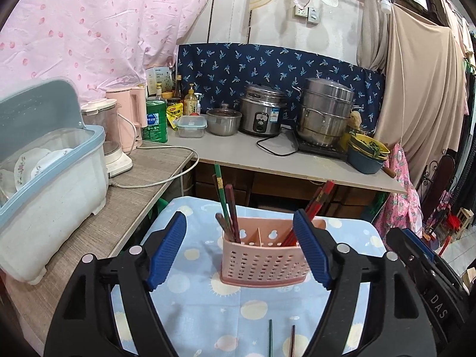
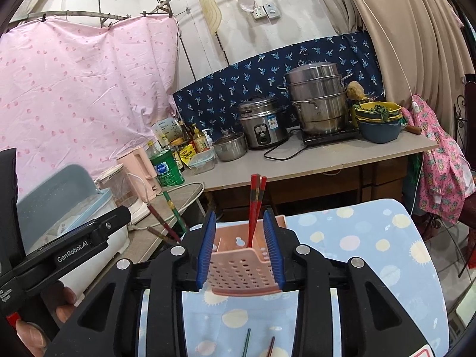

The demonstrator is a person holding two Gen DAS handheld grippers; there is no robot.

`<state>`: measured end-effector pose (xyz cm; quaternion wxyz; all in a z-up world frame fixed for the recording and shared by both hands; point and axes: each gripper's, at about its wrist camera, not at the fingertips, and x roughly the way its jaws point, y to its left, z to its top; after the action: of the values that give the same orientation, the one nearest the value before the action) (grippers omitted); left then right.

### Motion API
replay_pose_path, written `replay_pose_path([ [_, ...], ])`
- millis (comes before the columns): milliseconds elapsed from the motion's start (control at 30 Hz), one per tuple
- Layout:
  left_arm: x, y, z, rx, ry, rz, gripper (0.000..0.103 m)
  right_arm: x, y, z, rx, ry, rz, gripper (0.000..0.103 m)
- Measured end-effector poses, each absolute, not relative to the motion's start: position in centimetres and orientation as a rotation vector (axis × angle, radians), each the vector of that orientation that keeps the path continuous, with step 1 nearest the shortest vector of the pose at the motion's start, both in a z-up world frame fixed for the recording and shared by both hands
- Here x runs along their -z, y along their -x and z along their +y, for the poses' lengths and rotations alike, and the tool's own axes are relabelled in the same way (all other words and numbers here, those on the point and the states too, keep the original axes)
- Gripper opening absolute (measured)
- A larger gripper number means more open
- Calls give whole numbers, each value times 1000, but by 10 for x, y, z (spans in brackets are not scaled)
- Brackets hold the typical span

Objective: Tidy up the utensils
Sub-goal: 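Move both open tools back down to the last two chopsticks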

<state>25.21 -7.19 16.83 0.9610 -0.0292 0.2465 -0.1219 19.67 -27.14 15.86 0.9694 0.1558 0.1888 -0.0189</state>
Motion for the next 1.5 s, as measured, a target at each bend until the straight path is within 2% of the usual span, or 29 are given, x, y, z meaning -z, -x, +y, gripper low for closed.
replay_pose_path([
  [733,-97,-157,-34,215,45,637,71,-101,-87,-245,30,-273,520,33],
  [1500,12,-99,-7,197,-8,912,71,16,-30,-194,-13,-202,817,36],
])
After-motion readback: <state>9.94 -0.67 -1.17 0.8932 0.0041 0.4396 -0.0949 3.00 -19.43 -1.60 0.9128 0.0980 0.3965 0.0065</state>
